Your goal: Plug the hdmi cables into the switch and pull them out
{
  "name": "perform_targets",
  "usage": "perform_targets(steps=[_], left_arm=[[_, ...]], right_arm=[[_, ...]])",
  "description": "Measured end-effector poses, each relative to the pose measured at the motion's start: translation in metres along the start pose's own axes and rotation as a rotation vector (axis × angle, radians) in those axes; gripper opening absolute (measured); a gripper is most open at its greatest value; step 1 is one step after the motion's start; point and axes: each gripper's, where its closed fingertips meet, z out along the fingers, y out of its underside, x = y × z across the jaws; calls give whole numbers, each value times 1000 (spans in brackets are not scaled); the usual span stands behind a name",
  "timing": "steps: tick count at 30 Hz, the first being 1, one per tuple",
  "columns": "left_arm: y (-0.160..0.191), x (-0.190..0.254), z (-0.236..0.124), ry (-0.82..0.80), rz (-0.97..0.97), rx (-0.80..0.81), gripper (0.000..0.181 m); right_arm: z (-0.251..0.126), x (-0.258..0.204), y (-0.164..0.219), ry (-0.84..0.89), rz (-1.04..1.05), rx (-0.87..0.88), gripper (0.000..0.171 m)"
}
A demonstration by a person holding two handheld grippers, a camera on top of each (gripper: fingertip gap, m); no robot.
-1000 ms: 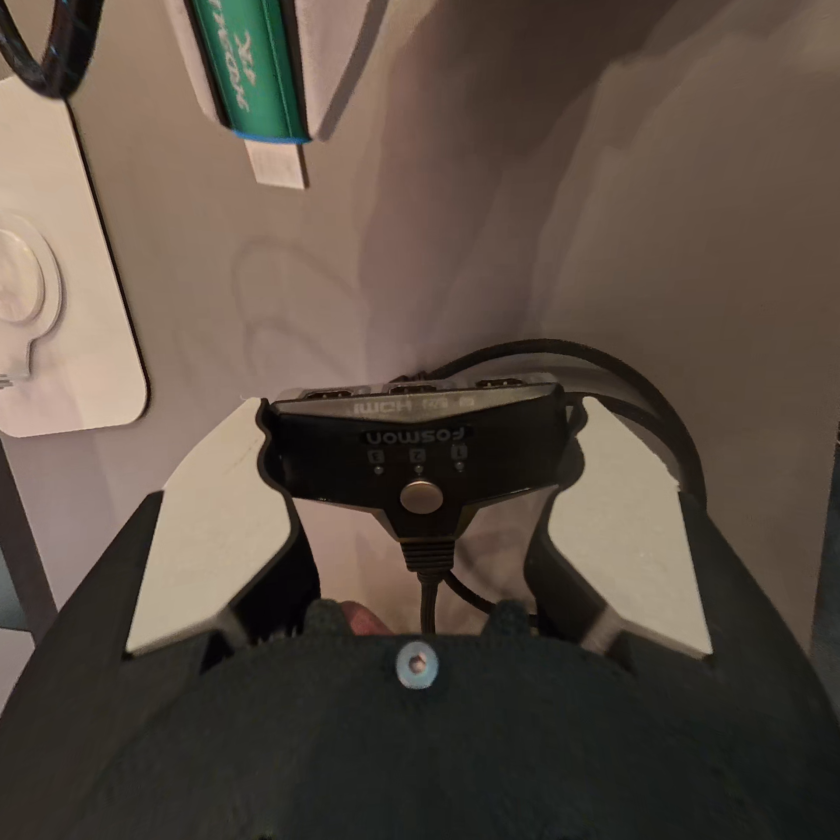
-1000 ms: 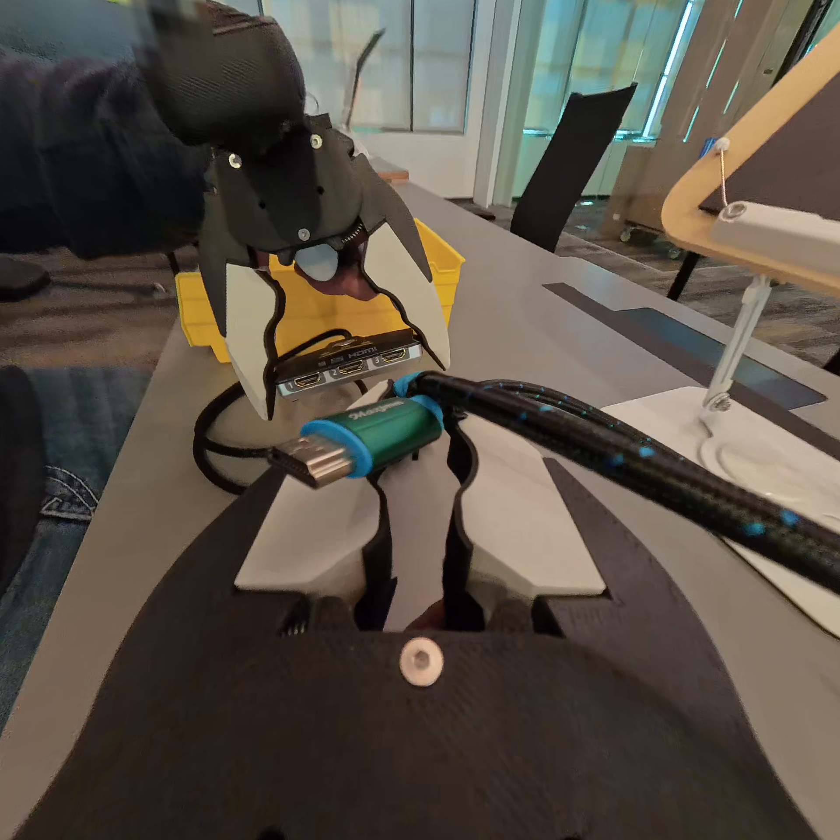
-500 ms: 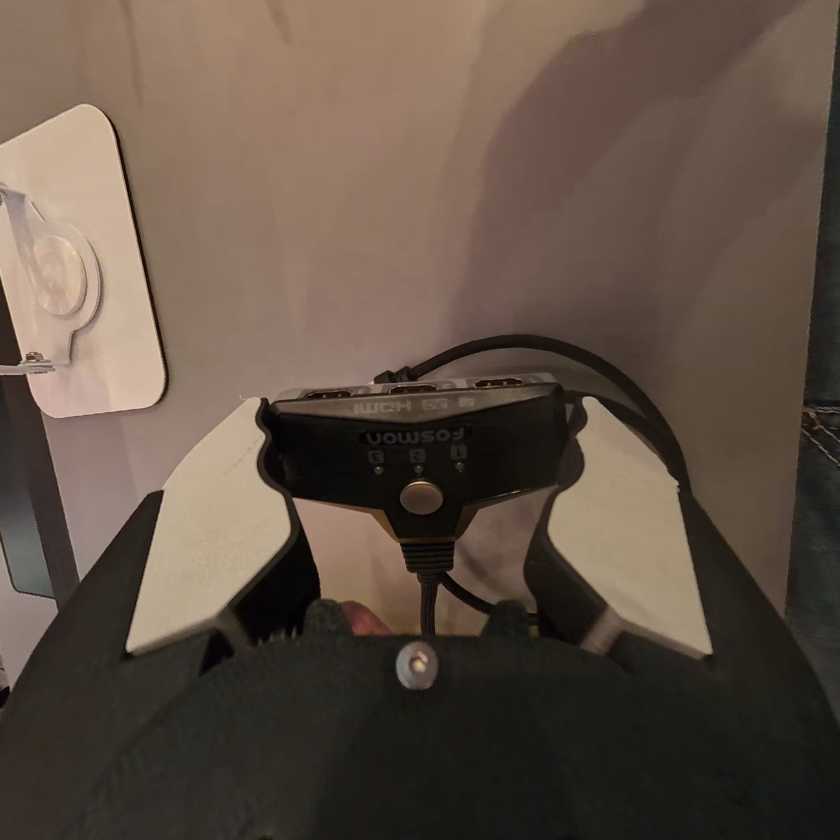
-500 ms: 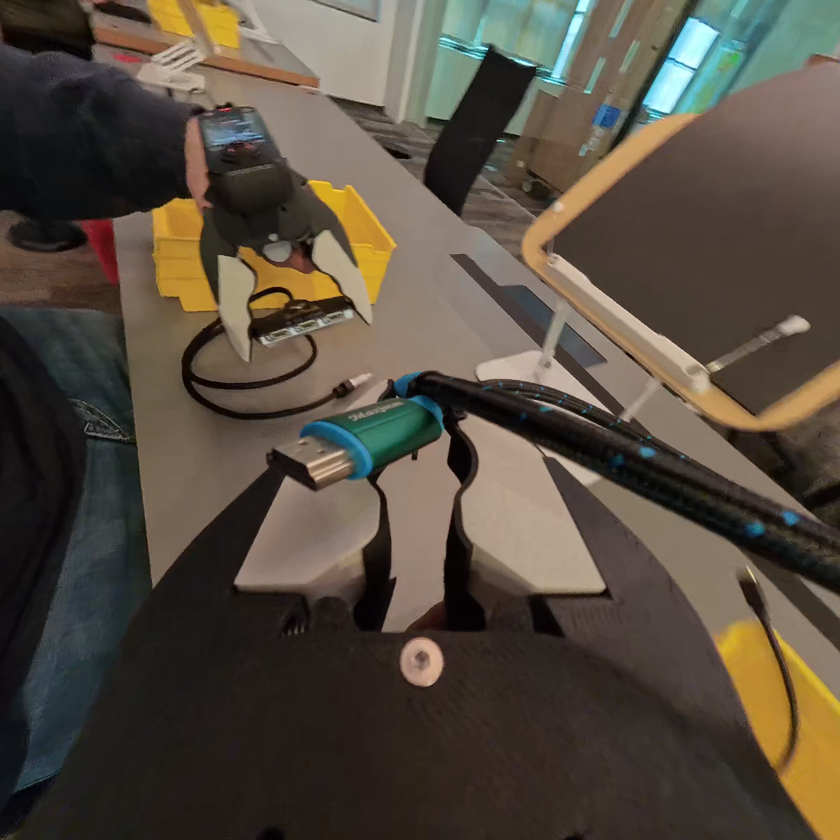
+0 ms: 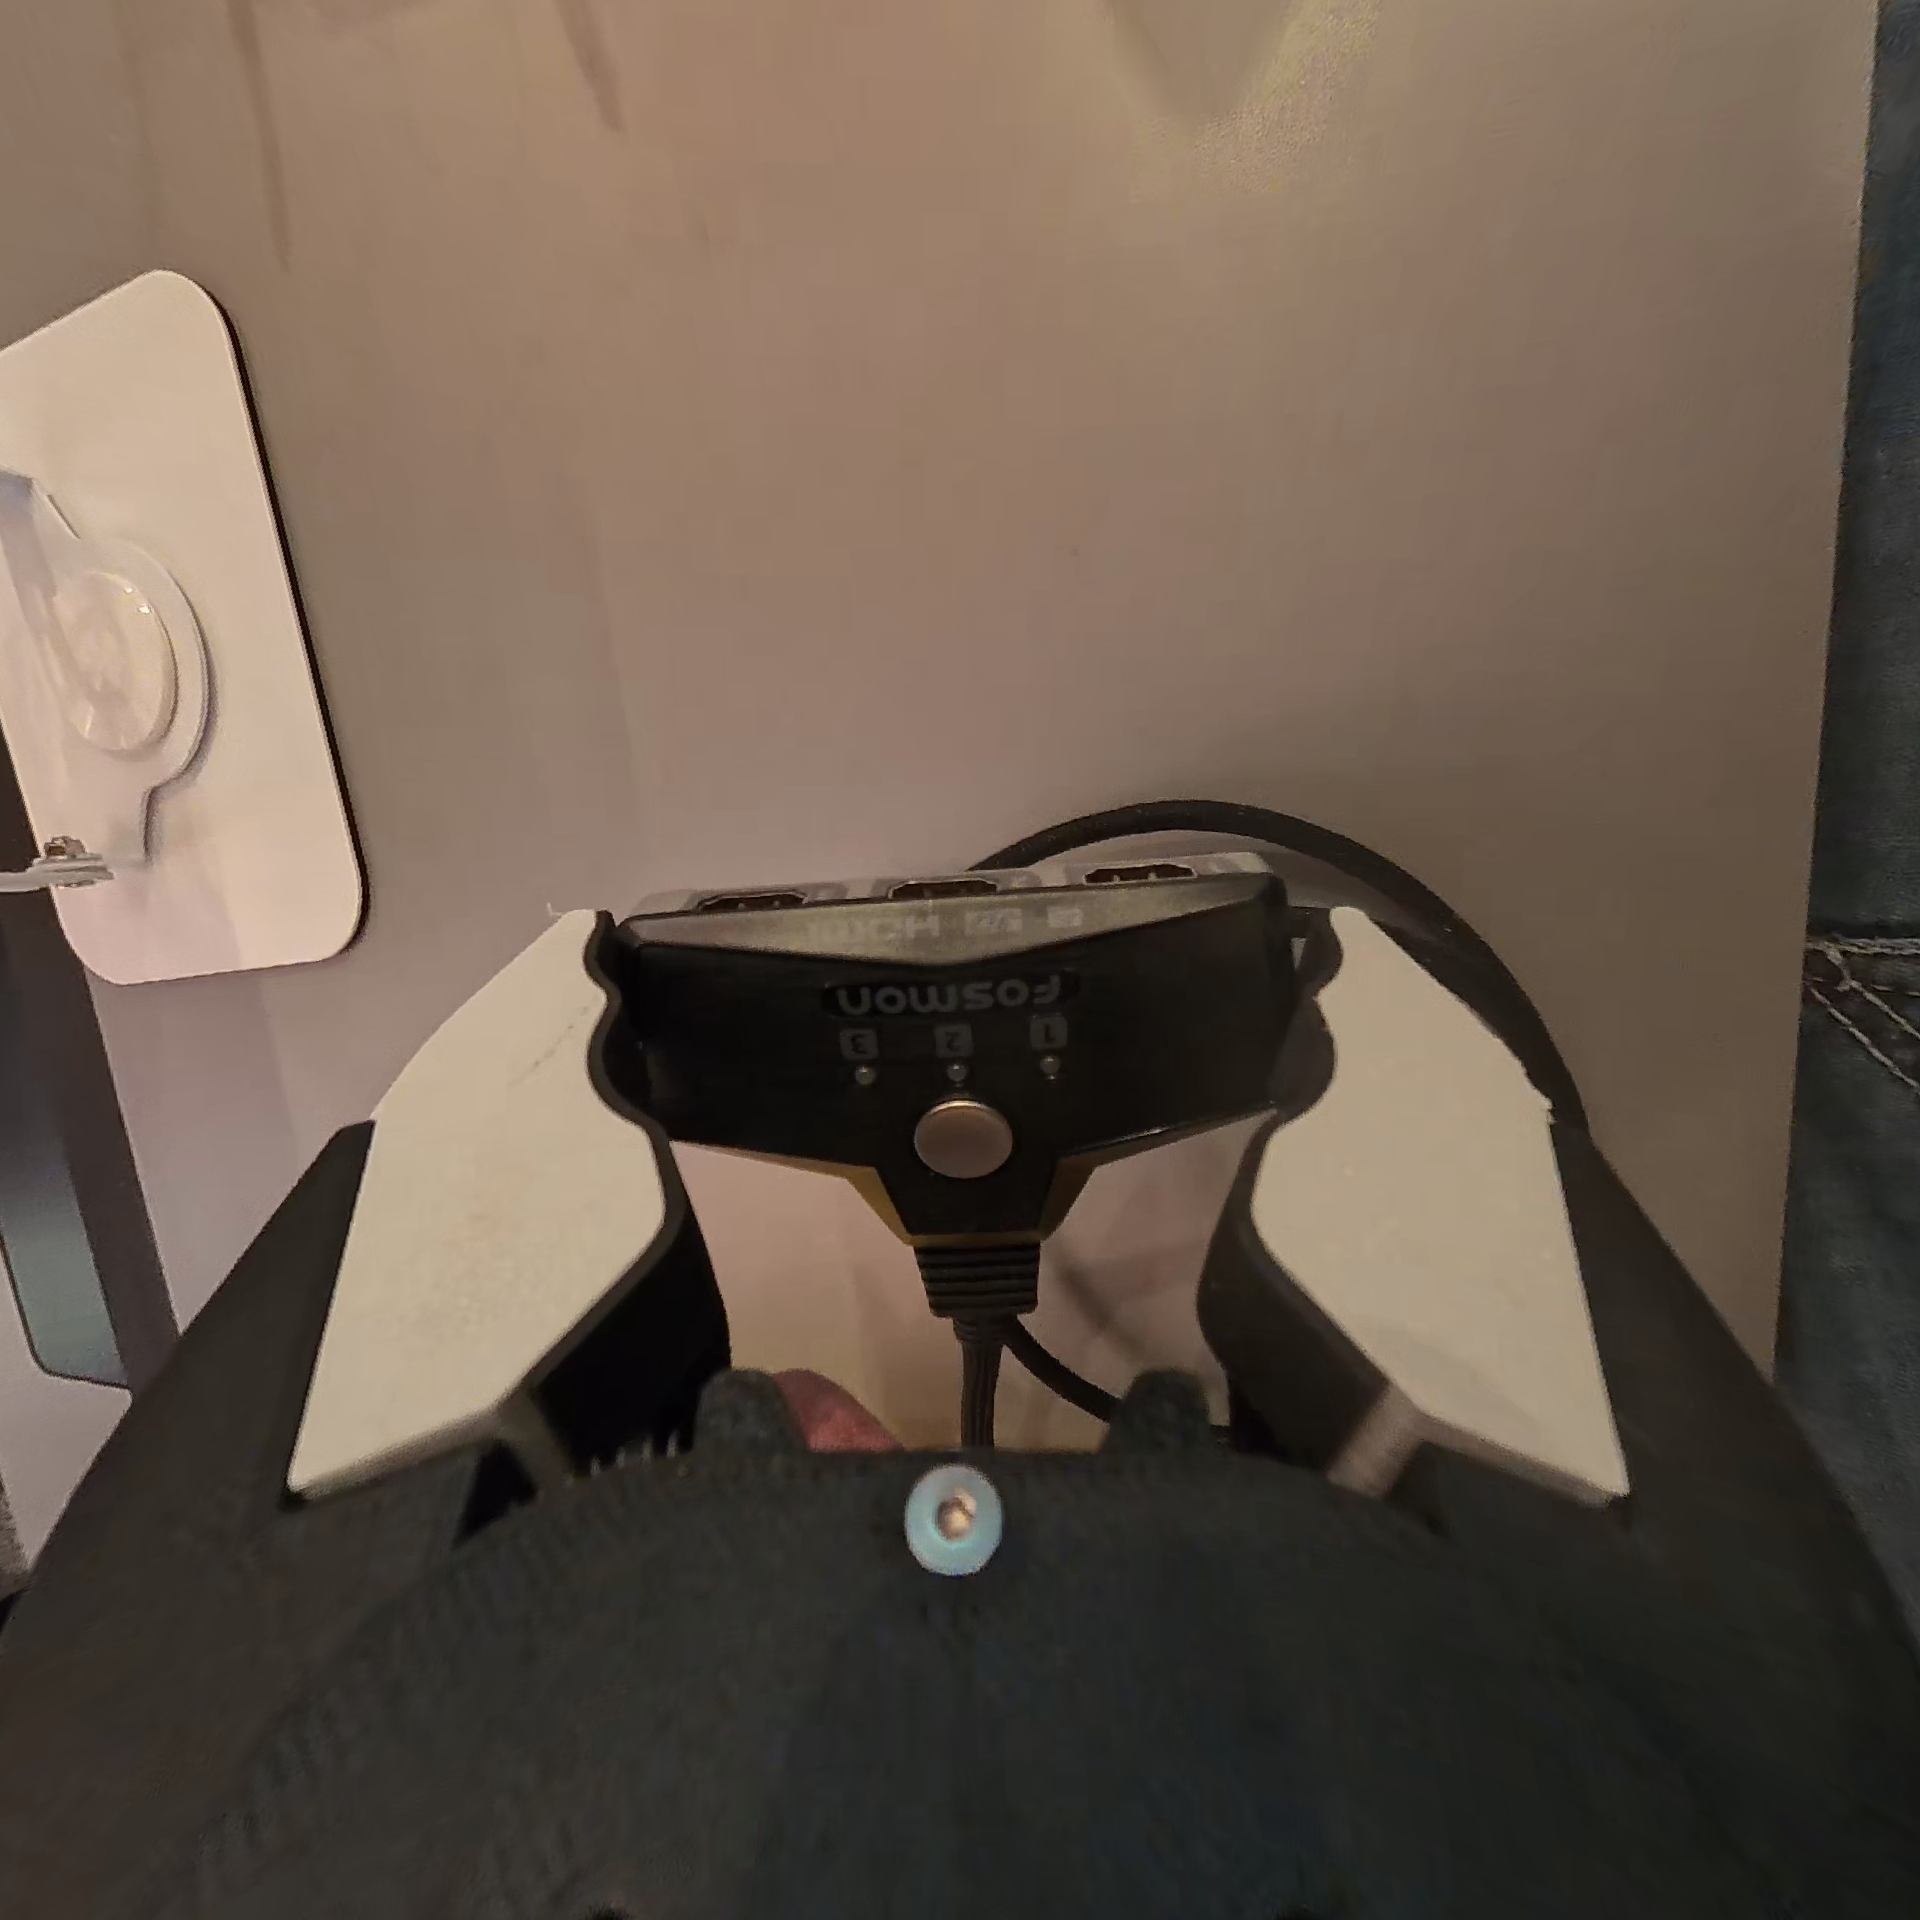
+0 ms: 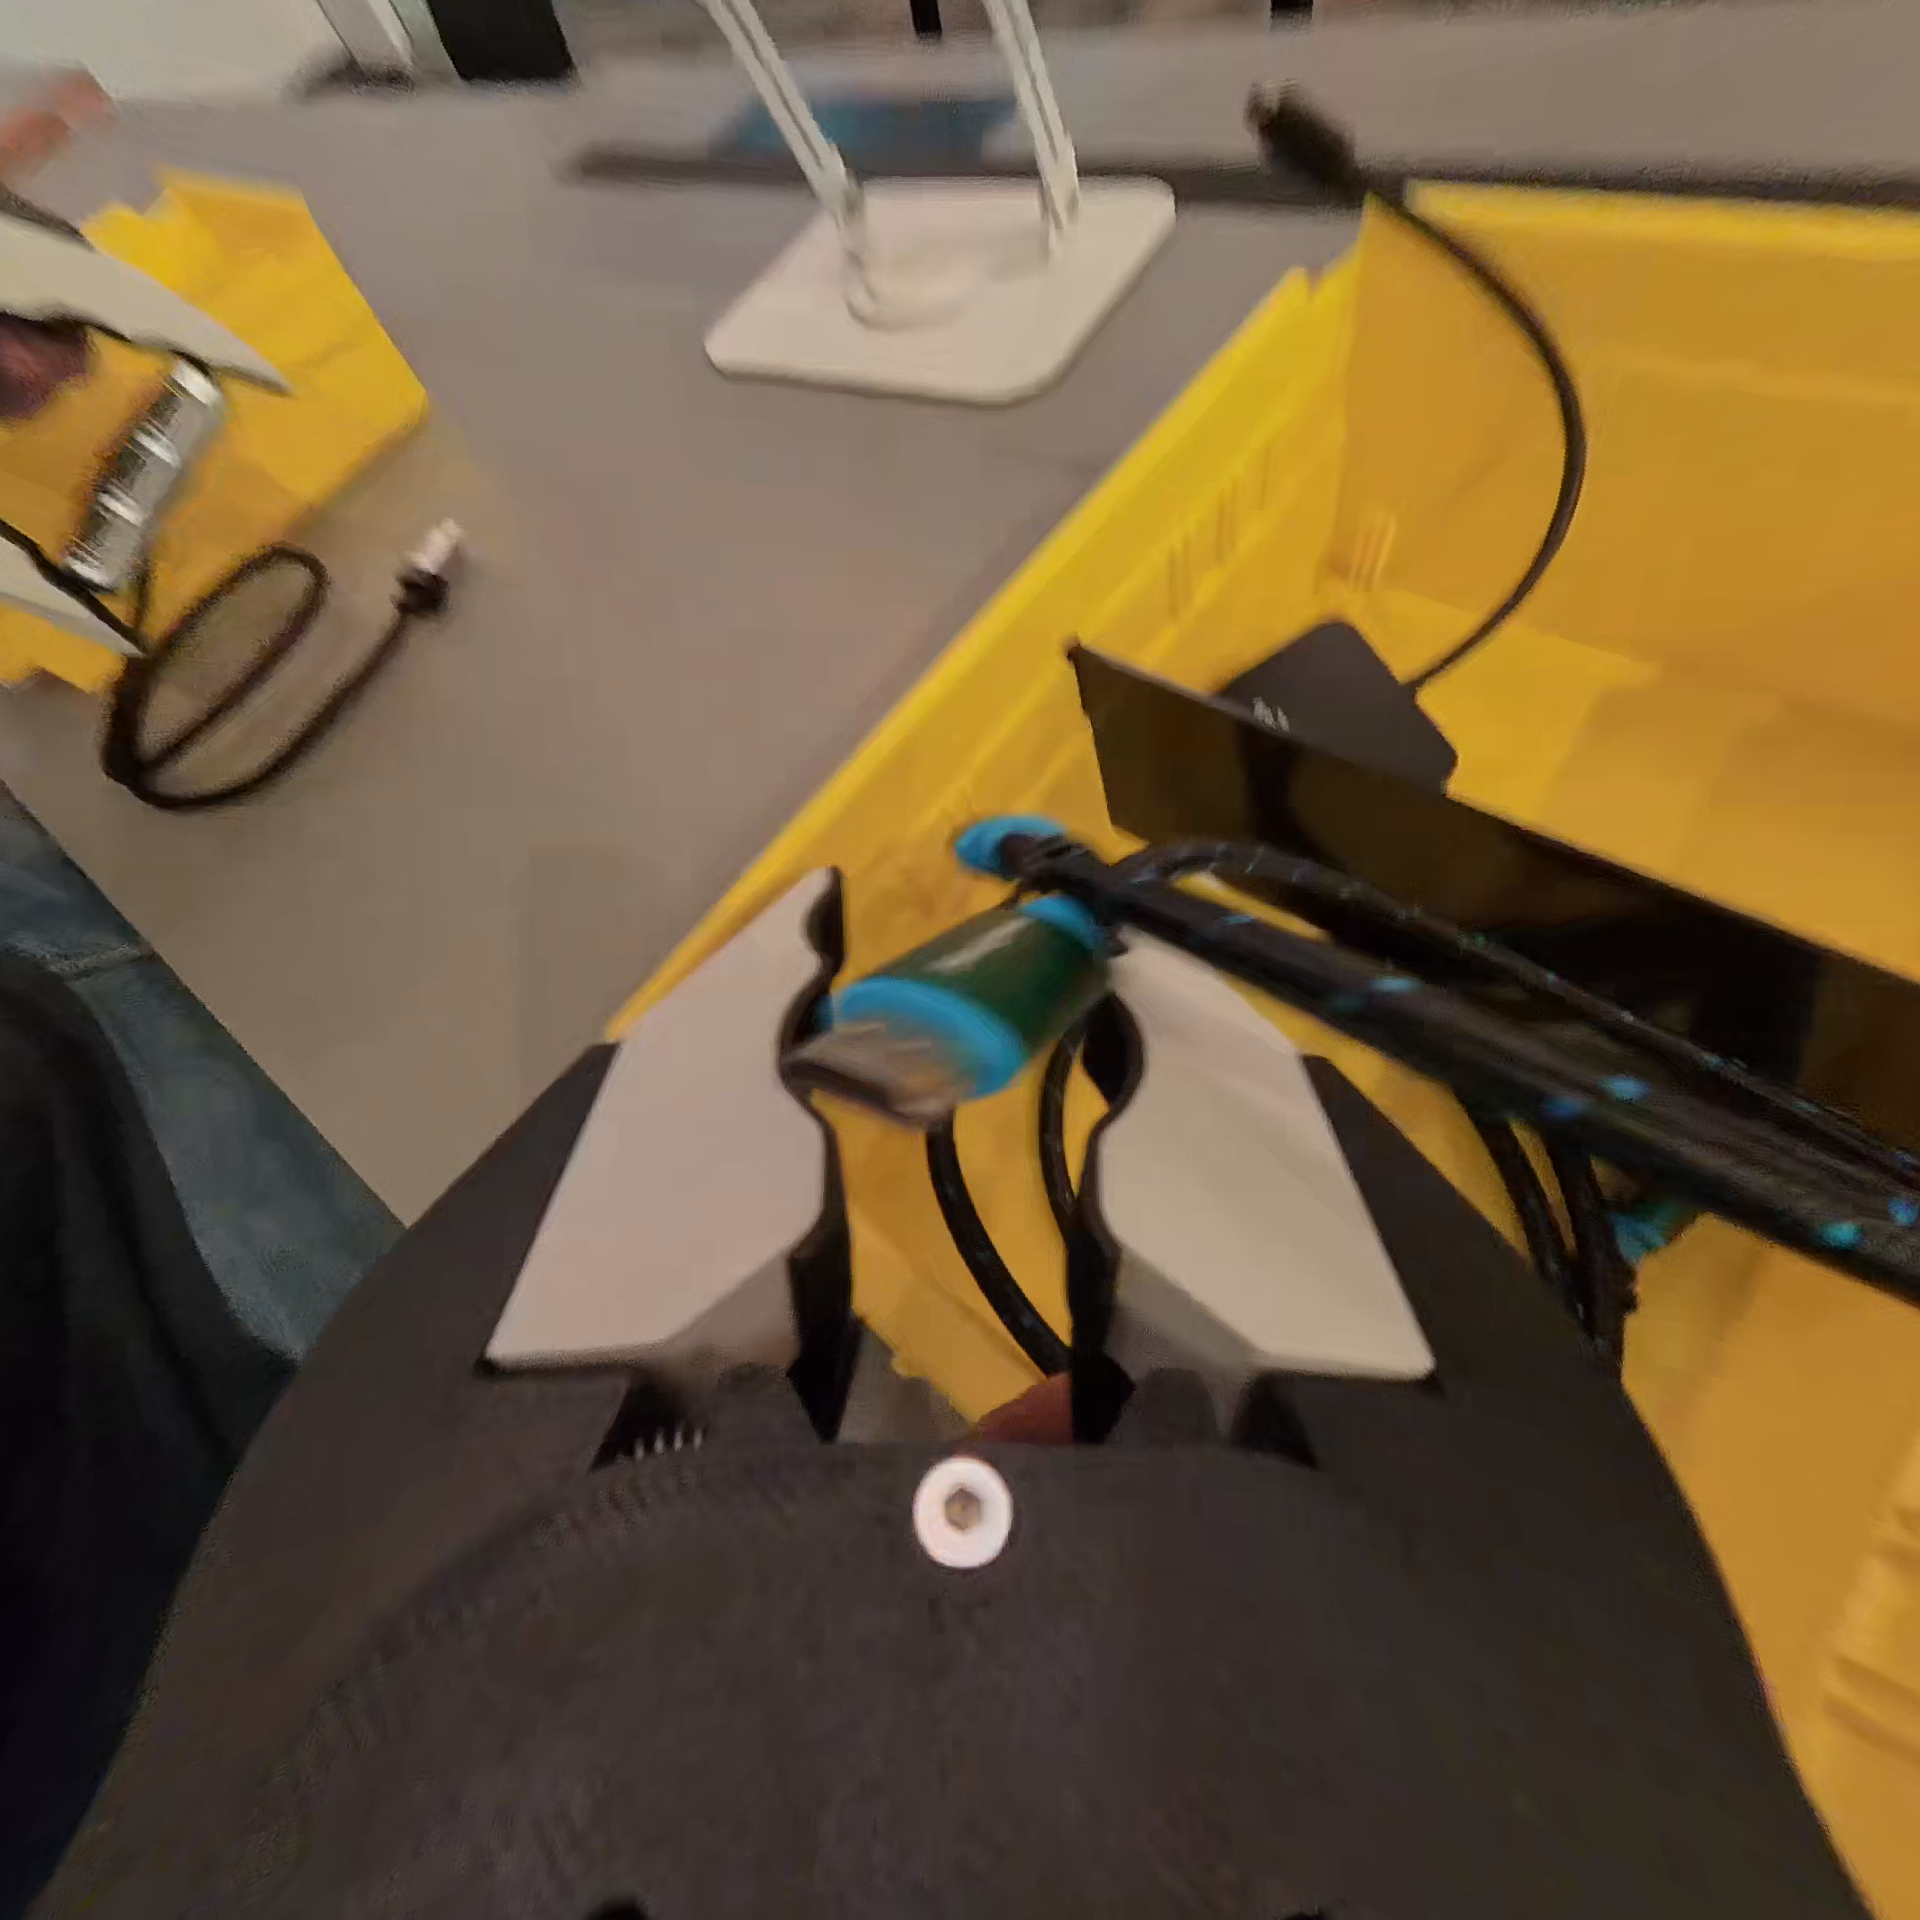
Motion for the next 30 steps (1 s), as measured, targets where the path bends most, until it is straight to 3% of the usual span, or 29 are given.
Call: perform_targets(steps=[2,6,13,18,20,24,27,30], left_arm=[[-1,1,1,4,4,-3,118],[0,2,0,8,5,-5,118],[0,2,-1,-5,-13,23,118],[-6,0,-2,-30,-15,47,118],[-13,-4,-5,-67,-10,63,118],[-39,-11,-13,-164,25,109,118],[-63,-9,-16,-221,88,127,118],[-82,-5,-19,-282,146,128,118]], right_arm=[[4,4,14,18,-12,-80,57],[-3,3,19,68,-54,-131,60],[-45,6,45,250,-155,-275,47],[-78,-3,29,412,-251,-245,44],[-76,-37,1,347,-326,-128,47],[-34,-157,-58,-76,-431,146,55],[24,-218,-67,-290,-418,167,59],[83,-245,-68,-402,-332,147,61]])
